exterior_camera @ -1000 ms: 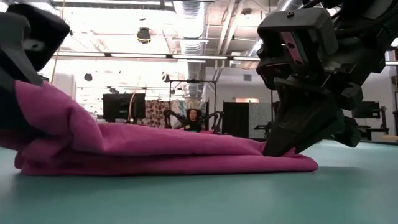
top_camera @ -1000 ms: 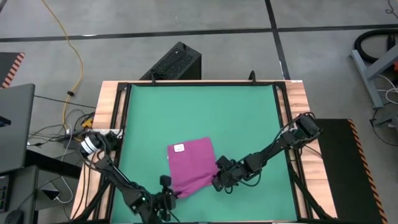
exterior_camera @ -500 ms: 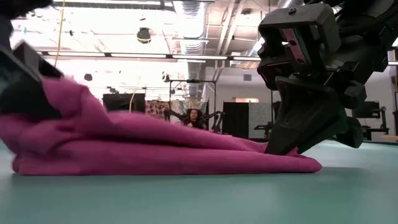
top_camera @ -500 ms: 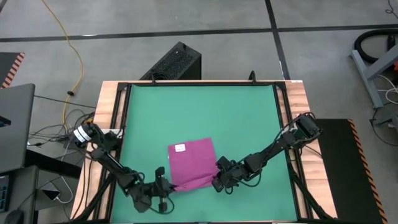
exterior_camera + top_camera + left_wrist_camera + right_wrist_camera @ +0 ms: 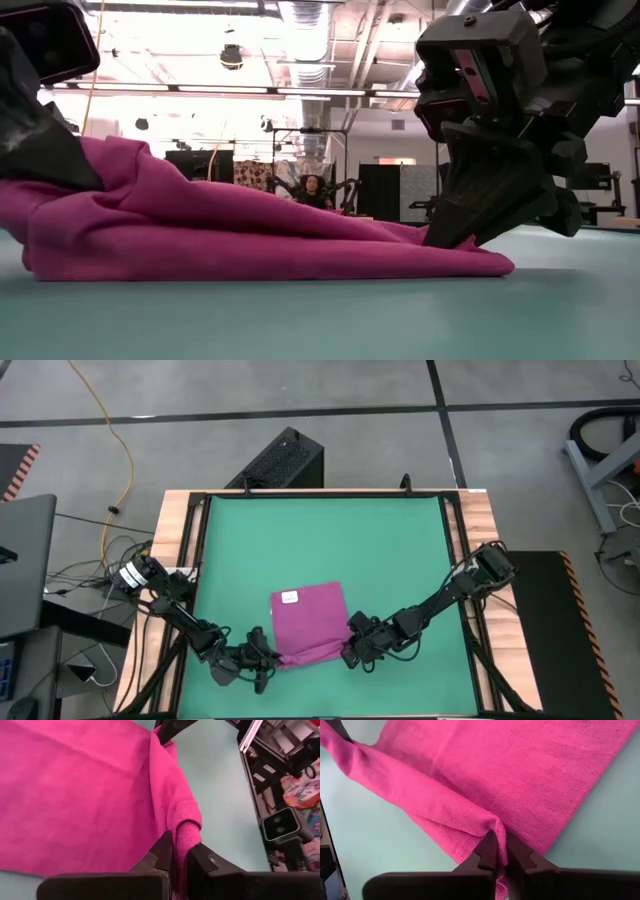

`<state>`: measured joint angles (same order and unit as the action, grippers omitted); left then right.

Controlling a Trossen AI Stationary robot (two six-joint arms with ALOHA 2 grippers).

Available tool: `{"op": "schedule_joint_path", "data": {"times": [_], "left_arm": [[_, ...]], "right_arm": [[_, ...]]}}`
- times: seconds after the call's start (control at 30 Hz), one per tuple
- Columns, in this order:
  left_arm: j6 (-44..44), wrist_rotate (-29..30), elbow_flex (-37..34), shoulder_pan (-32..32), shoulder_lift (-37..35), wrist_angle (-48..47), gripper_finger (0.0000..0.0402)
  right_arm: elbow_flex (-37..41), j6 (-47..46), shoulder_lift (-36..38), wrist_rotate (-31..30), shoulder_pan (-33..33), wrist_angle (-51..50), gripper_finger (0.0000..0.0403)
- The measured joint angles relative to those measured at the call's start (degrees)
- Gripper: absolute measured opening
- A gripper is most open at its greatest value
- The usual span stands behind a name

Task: Roll towel
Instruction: Roll the pink towel

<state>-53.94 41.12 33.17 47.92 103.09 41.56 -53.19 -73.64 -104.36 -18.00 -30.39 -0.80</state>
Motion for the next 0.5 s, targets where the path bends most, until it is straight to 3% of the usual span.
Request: {"op": "schedule_joint_path", "data": {"times": [0.5], "left_arm": [[-6.2, -1.4, 0.0, -1.6, 0.0, -6.0, 0.0015]], "right_arm": [[0.1, 4.4, 0.1, -3.4, -2.4, 2.0, 0.0056]]}}
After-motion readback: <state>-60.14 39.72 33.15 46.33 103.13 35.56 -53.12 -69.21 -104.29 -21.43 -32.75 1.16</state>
